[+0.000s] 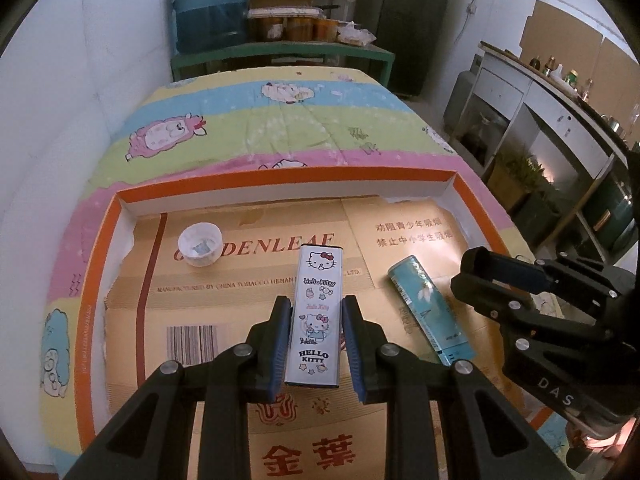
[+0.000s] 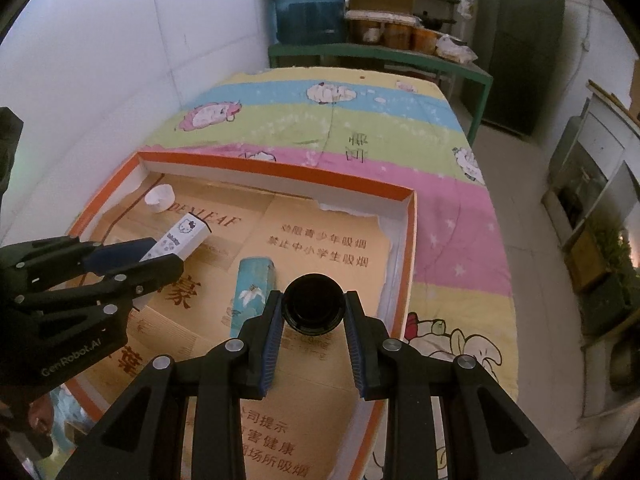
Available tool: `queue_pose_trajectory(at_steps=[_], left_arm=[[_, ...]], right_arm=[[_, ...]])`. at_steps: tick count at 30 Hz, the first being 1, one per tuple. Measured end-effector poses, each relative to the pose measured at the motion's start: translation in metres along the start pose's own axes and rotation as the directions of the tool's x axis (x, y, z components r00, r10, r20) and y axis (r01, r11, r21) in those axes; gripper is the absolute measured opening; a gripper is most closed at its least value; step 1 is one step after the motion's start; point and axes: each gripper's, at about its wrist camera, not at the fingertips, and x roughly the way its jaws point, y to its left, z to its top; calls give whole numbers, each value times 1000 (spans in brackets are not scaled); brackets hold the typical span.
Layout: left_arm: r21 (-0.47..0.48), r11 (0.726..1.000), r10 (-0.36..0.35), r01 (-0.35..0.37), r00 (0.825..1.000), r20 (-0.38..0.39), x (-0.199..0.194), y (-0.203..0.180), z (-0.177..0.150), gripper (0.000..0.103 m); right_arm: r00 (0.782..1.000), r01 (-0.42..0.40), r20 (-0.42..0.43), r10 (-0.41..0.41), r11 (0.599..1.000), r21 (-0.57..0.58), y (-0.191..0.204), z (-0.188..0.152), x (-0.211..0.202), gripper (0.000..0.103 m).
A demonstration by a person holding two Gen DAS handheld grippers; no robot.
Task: Organize rigid objects
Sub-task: 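Open the left gripper to set the Hello Kitty box down while the right releases the black cap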
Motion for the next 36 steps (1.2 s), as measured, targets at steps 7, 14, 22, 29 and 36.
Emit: queue_pose_trajectory(at_steps=[7,14,22,29,36], left_arm=[[9,1000,1,-1,1000,-13,6,1,0,27],[17,1000,-9,9,1000,-18,8,1,2,27],[11,1000,-20,20,1000,-8,6,4,1,47],[9,1000,-19,19,999,45,-11,0,2,53],[7,1000,-16,15,994,104,-33,0,5,53]], right_arm=[[1000,-1,-21,1,1000,-5,0,-1,9,30],[999,-8,-38,8,1000,-7,1,-3,16,30],[999,-11,-36,11,1000,-9,2,-4,18,31],[1000,-5,-28,5,1000,-11,2,-4,14,39],[1000,0,-16,0,1000,5,0,-6,7,39]])
